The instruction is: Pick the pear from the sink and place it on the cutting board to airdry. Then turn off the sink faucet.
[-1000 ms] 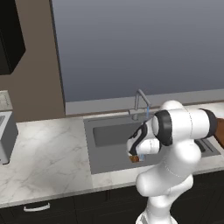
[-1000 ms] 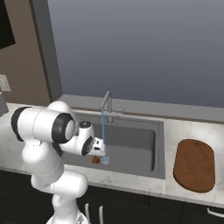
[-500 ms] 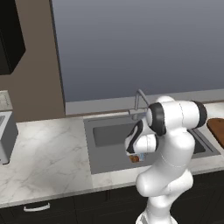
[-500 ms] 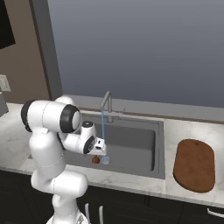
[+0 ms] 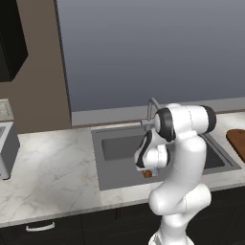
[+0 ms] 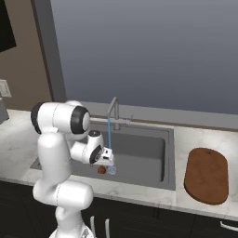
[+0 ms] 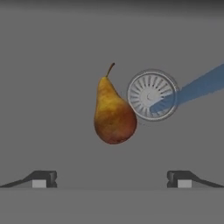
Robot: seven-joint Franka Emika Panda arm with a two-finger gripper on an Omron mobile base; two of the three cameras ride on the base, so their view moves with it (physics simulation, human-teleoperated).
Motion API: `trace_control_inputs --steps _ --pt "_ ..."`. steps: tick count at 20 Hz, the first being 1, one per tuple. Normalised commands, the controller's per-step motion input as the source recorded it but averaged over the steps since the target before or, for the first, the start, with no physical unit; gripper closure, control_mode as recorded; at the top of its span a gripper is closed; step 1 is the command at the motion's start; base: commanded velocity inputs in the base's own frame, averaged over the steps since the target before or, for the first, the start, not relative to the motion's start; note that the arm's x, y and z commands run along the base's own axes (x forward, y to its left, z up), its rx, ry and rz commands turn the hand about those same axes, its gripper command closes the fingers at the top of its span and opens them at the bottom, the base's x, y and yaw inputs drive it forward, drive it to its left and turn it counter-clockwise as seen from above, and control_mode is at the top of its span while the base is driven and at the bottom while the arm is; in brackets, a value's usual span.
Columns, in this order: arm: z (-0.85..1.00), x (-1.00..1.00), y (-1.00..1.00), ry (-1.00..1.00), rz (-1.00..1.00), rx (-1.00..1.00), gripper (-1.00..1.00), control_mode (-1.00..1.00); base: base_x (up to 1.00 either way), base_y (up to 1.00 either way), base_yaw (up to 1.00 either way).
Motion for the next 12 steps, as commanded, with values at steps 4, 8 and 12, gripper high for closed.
trace_control_inputs --steps 4,8,12 --pt "-0.27 0.11 0.00 0.00 0.00 0.00 -1.00 -1.00 0.00 0.00 0.00" --pt "-0.22 0.13 0.00 0.00 0.00 0.00 -1.00 -1.00 0.00 0.00 0.00" --pt "-0.17 0.11 0.00 0.00 0.00 0.00 -1.00 -1.00 0.00 0.00 0.00"
